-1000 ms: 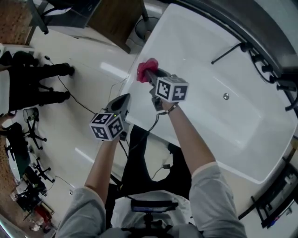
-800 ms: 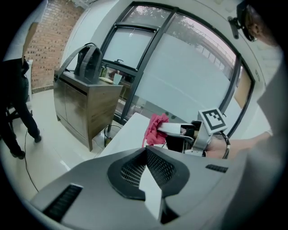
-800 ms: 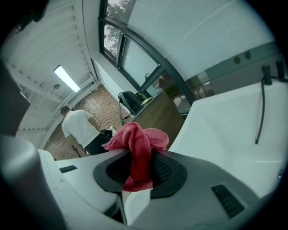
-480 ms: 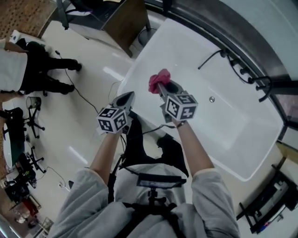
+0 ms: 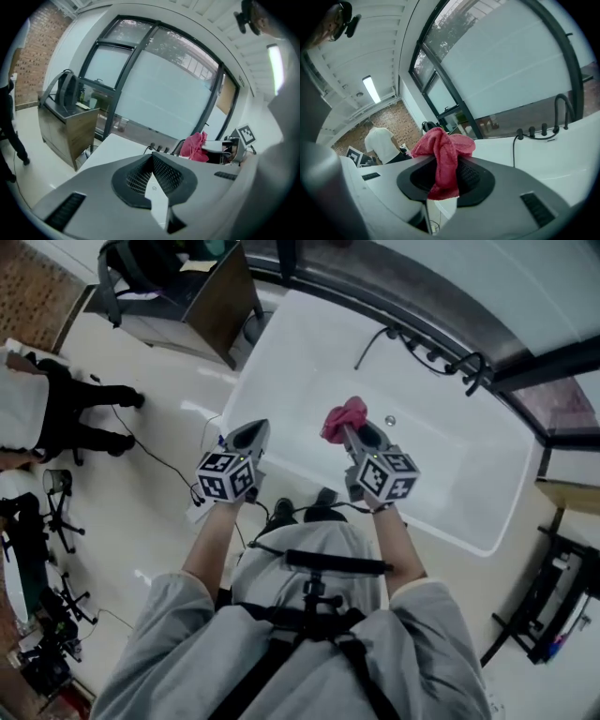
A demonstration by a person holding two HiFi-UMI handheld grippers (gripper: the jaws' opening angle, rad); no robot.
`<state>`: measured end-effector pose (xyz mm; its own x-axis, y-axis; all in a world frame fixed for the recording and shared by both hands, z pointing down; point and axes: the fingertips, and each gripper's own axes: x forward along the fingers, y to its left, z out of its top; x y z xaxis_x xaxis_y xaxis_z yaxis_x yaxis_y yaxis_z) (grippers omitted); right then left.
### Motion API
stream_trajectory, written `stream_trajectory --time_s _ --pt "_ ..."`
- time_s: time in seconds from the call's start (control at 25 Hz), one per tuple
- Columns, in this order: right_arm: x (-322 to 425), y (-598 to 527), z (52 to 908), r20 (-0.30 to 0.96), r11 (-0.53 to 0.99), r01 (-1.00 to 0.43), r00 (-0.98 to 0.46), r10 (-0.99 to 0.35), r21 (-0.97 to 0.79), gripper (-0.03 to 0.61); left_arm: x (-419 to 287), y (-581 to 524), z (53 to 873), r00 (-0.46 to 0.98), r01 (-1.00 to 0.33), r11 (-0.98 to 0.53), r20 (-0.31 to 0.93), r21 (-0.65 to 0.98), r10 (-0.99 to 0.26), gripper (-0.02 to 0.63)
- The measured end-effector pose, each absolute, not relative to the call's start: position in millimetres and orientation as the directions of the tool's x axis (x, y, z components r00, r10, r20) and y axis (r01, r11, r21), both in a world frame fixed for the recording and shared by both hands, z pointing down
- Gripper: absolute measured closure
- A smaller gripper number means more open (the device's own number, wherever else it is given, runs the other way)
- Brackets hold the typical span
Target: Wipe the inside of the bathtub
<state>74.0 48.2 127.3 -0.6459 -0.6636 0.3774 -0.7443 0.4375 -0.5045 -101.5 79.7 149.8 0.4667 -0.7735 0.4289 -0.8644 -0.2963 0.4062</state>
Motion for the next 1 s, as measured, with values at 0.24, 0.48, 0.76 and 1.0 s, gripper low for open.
stream_trajectory --time_s 0.24,0.48,0.76,1.0 --pt "113 104 122 0.406 0.329 -0.82 -0.53 -0.745 -0.468 0.474 -86 108 132 0.554 -0.829 -0.428 0.422 0.36 -0.718 0.607" --pt "130 163 141 0.514 0.192 -0.915 -0.363 -0.777 -0.356 0.474 -95 132 125 0.61 -0.791 -0.497 0.394 0.358 -0.687 0.607" --pt "177 225 134 0.546 0.037 -0.948 -0.215 -0.81 -0.318 0.474 -71 160 126 0.675 -0.738 -0.585 0.388 0.336 -0.628 0.607" --pt "226 248 133 0.551 -0.033 -0.955 -0.141 -0.823 -0.294 0.474 -53 170 118 0.672 -0.74 -0.594 0.374 0.315 -0.639 0.607"
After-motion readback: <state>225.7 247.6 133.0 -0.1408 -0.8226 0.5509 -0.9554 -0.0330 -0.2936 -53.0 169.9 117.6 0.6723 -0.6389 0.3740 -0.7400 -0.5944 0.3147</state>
